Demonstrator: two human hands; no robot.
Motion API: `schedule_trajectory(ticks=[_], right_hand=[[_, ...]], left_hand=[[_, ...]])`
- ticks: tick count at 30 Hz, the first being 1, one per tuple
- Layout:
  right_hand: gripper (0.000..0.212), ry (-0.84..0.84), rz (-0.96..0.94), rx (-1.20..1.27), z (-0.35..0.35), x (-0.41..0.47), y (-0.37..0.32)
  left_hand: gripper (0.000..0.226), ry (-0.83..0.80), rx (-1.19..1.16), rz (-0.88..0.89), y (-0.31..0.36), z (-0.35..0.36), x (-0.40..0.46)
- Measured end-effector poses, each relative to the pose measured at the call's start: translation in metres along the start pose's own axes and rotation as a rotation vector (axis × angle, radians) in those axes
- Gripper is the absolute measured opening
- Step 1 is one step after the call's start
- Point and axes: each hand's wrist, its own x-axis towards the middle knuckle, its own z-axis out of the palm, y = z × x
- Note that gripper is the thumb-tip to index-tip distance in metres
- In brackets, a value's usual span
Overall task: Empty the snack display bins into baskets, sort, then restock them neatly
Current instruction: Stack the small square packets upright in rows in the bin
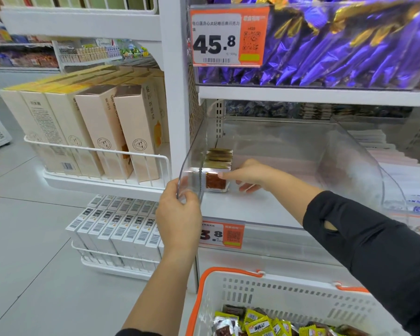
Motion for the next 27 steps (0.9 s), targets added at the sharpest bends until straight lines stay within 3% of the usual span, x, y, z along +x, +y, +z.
schedule_trajectory(ticks=[3,6,10,13,15,17,19,21,24,27], right_hand=[[0.044,0.151,-0.152,-0.003,-0.015,-0.041,0.002],[0.004,0.312,-0.375,0.245,-0.02,-0.105,0.014],[0.02,0.382,-0.529,0.532,0.002,-0.187,0.041],[0.019,0.362,-0.471,0.635,0.042,-0.21,0.077],[0.021,0.282,-0.337,0.593,0.078,-0.21,0.119],[0.016,0.198,-0.142,0.525,0.117,-0.209,0.176],[0.011,0.109,0.073,0.39,0.149,-0.216,0.231],[0.022,-0.009,0.219,0.249,0.172,-0.224,0.277],[0.027,-0.198,0.314,0.117,0.186,-0.235,0.314],[0.033,-0.284,0.358,0.059,0.188,-0.235,0.334]], left_hand=[[0.037,0.045,0.028,0.088,0.012,-0.01,-0.007],[0.04,0.09,0.102,0.261,0.029,-0.024,-0.015],[0.034,0.101,0.105,0.475,0.054,-0.029,-0.045],[0.028,0.02,-0.092,0.486,0.053,-0.012,-0.092],[0.028,-0.062,-0.174,0.383,0.029,0.006,-0.133],[0.026,-0.184,-0.08,0.189,-0.023,0.022,-0.175],[0.022,-0.371,0.122,-0.042,-0.085,0.029,-0.211],[0.023,-0.567,0.43,-0.224,-0.147,0.028,-0.235],[0.051,-0.835,0.846,-0.414,-0.218,0.011,-0.25],[0.051,-0.891,1.028,-0.497,-0.253,0.001,-0.244]])
